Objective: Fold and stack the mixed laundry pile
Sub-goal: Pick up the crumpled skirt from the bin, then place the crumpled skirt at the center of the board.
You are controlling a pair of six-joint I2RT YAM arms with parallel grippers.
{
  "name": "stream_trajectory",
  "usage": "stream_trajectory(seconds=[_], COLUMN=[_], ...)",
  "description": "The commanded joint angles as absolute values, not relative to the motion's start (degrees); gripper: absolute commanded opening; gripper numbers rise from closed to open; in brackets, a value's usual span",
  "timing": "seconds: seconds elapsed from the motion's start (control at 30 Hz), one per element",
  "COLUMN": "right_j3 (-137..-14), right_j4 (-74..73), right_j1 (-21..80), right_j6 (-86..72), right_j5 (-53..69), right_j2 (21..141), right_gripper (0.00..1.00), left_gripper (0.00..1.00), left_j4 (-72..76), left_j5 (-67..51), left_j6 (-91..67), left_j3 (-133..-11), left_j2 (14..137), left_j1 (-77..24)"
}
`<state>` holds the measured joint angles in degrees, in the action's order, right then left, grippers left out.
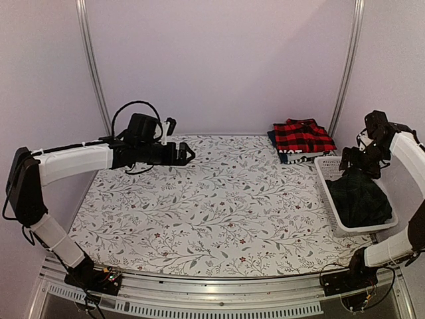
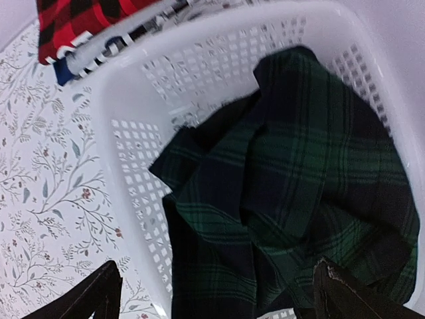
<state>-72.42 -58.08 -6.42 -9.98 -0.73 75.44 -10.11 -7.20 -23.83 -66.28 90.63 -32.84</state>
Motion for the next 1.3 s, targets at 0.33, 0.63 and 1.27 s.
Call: stream_trajectory(seconds=[0.33,0.63,1.27], right_j3=[-58.0,-82.5,-118.7], right_j4=[-49.9,-57.2,-44.0], right_j1=[-10.5,-10.5,-10.5], right_j6=[-21.8,-20.5,-18.8], right_j5=[-8.1,-9.7,15.6], right_j2=[82.4,79.5,72.7], right_gripper=[0.9,0.0,0.0], left_gripper=[1.0,1.0,1.0], left_j4=[-7.6,-8.1,-7.8], left_j5=[-7.7,-7.4,-8.5], left_j6=[-23.0,-22.6,-24.3], left_j3=[-62.4,-62.1,-63.8], left_j2=[87.3,86.6,88.0], left_j1=[-32.8,-32.5,-32.3])
